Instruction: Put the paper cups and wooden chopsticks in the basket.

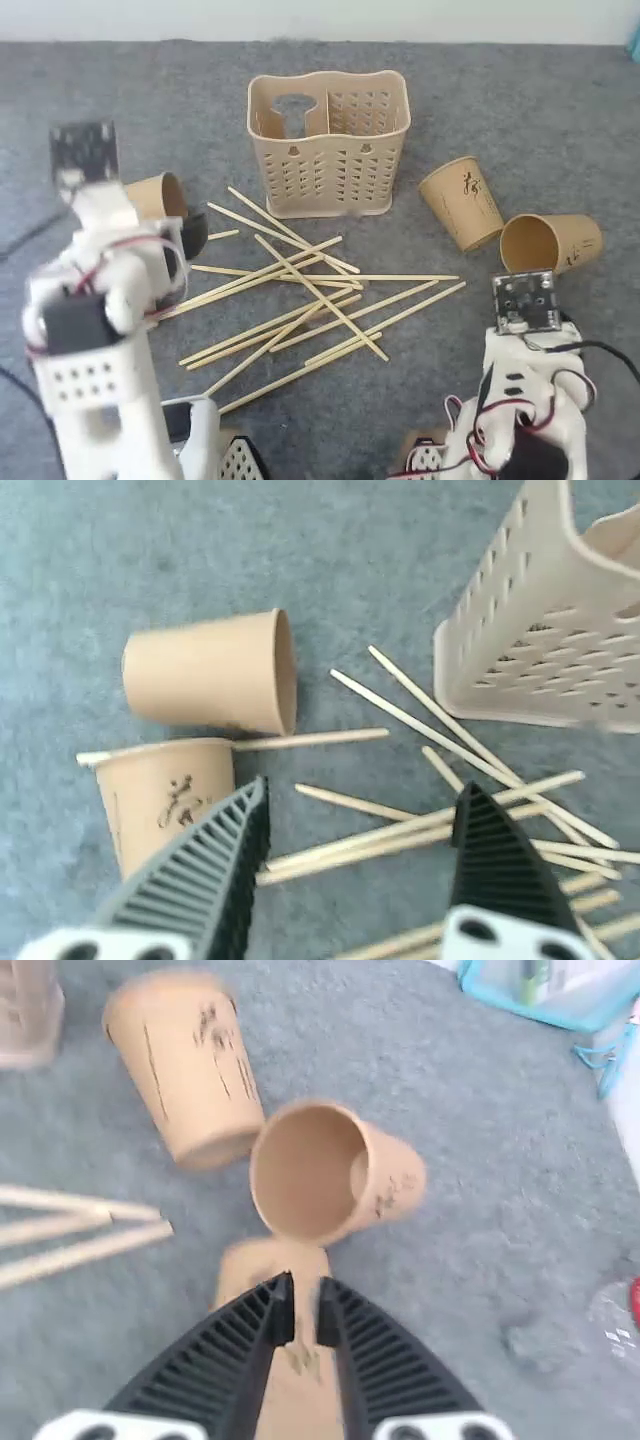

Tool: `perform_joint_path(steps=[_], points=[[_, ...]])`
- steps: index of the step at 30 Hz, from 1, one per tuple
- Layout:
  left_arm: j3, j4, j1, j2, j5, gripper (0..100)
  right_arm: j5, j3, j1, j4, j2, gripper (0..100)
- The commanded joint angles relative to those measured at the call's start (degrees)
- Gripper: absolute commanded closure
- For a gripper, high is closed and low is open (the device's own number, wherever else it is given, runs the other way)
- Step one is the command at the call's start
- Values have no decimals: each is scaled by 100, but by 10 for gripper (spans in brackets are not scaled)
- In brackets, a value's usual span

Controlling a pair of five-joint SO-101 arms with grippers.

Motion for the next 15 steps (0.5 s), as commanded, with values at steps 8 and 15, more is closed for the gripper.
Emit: perform_joint_path(steps=[8, 15], points=[[1587, -633, -35, -1240, -158, 721, 3182, 281, 1631, 910, -13, 883], [1736, -721, -35, -1248, -167, 721, 4782, 782, 2941, 936, -22, 880]])
